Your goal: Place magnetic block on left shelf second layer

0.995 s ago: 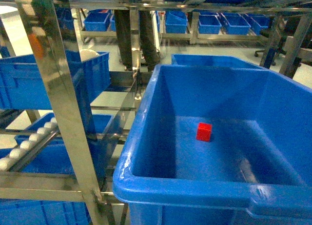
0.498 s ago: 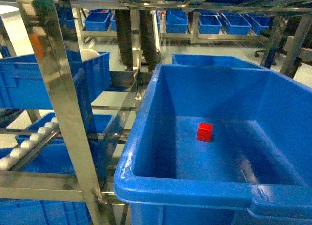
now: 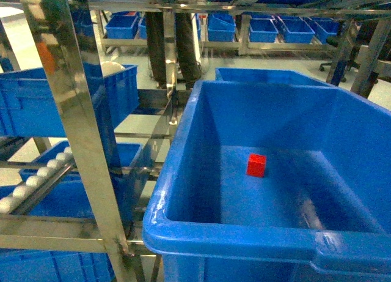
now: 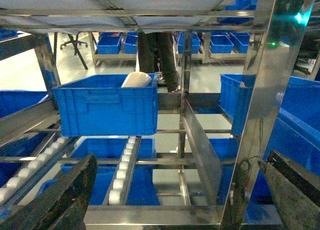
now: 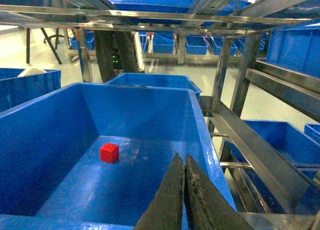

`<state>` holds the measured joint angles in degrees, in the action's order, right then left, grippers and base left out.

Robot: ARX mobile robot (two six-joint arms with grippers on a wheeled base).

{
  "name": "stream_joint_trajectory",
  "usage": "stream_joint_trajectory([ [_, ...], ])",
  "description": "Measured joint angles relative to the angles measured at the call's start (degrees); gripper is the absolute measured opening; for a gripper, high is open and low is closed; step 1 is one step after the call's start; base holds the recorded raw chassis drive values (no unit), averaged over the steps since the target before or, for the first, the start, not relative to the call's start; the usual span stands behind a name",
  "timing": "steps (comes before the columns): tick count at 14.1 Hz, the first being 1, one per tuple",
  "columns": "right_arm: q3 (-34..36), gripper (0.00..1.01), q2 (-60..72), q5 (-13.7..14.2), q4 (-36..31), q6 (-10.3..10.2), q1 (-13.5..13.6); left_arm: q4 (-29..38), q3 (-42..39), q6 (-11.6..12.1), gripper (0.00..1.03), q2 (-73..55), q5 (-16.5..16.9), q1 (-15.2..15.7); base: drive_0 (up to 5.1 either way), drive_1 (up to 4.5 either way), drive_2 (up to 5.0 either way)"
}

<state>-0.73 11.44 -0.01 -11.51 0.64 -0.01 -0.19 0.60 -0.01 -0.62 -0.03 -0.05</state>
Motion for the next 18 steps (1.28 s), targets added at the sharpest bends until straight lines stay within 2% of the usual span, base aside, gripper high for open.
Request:
stream_joint_trajectory([
  [2, 0.00, 0.02, -1.90, 0.00, 2.03, 0.00, 0.00, 0.00, 0.00, 0.02, 0.98, 0.00, 0.00, 0.00, 0.0, 0.00, 0.0],
  [3, -0.04, 0.02, -7.69, -0.09, 10.78, 0.00, 0.00, -0.02, 0.00, 0.00, 0.98, 0.00, -0.02, 0.00, 0.0, 0.00, 0.0],
  [6, -0.04, 0.02, -11.13, -0.02, 11.96, 0.00, 0.00, 0.00, 0.00, 0.00, 0.98, 0.00, 0.00, 0.00, 0.0, 0.00, 0.0],
  [7, -0.04, 0.06, -11.17, 0.00, 11.74, 0.02, 0.00, -0.04, 0.00, 0.00, 0.98, 0.00, 0.00, 0.00, 0.0, 0.00, 0.0],
  [8, -0.04, 0.19, -11.17, -0.02, 11.78, 0.02, 0.00, -0.02, 0.00, 0.00, 0.98, 0.00, 0.00, 0.00, 0.0, 0.00, 0.0],
  [10, -0.04, 0.76, -11.17, -0.02, 11.76, 0.02, 0.00, 0.00, 0.00, 0.00, 0.98, 0.00, 0.00, 0.00, 0.0, 0.00, 0.0],
  [12, -0.04, 0.98, -11.17, -0.02, 11.76, 0.00, 0.00, 0.00, 0.00, 0.00, 0.98, 0.00, 0.00, 0.00, 0.0, 0.00, 0.0],
  [13, -0.04, 1.00, -11.17, -0.02, 11.76, -0.02, 0.00, 0.00, 0.00, 0.00, 0.98, 0.00, 0.00, 0.00, 0.0, 0.00, 0.0],
  [14, -0.04, 0.97, -11.17, -0.02, 11.76, -0.02, 0.00, 0.00, 0.00, 0.00, 0.98, 0.00, 0.00, 0.00, 0.0, 0.00, 0.0],
  [18, -0.04, 0.98, -11.17, -0.02, 11.76, -0.02, 0.00, 0.00, 0.00, 0.00, 0.98, 0.00, 0.00, 0.00, 0.0, 0.00, 0.0],
])
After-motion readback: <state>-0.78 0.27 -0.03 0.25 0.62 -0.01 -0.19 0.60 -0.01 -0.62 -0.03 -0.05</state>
